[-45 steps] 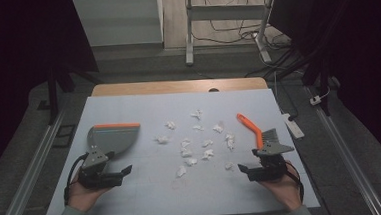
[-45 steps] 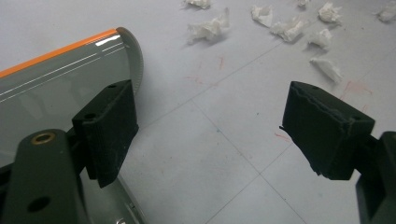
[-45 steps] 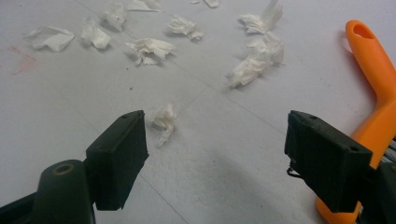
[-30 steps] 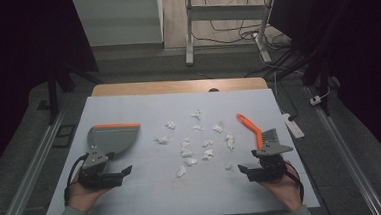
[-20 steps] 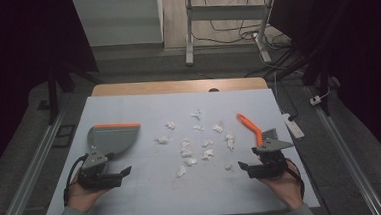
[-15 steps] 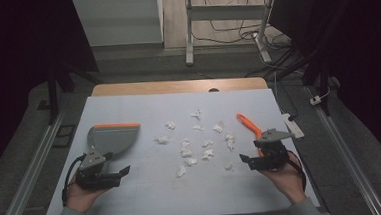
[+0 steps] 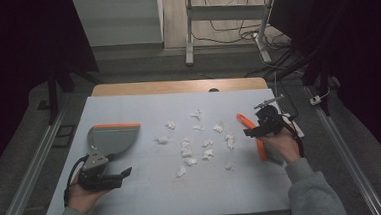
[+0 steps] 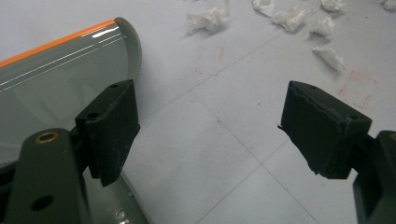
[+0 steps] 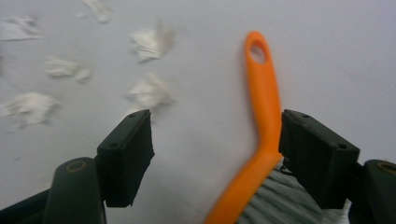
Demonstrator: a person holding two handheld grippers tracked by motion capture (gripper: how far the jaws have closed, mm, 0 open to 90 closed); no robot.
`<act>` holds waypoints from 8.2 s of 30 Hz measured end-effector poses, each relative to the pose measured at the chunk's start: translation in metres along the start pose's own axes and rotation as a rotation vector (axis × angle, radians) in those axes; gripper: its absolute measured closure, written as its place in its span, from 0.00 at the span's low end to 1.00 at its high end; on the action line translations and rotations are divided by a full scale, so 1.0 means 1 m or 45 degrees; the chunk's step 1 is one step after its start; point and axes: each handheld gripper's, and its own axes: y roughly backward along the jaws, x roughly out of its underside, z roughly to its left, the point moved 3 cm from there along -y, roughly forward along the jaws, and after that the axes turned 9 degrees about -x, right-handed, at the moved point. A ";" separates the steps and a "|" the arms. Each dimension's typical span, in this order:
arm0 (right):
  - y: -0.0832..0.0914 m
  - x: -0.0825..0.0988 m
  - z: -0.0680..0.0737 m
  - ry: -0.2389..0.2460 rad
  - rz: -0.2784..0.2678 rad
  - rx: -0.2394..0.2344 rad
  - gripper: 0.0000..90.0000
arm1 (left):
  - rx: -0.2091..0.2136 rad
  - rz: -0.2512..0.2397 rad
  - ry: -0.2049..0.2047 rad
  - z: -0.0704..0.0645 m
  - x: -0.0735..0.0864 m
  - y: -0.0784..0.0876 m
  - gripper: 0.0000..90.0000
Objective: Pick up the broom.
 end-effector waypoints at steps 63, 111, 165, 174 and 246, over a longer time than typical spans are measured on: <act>0.038 -0.038 0.039 -0.178 -0.322 -0.357 0.78 | 0.031 -0.010 -0.050 -0.013 -0.006 -0.007 0.23; -0.020 -0.025 0.127 -0.458 -0.854 -0.708 0.78 | 0.156 -0.277 -0.194 -0.161 -0.092 -0.086 0.40; 0.001 0.000 0.116 0.029 -0.542 -0.565 0.40 | 0.380 0.030 -0.235 -0.077 -0.099 -0.060 0.89; 0.005 0.009 0.127 0.236 -0.424 -0.497 0.40 | 0.396 0.064 -0.290 -0.069 -0.103 -0.044 0.88; -0.021 0.004 0.190 0.875 -0.005 -0.745 0.75 | 0.807 0.391 -0.690 -0.110 -0.123 -0.054 0.89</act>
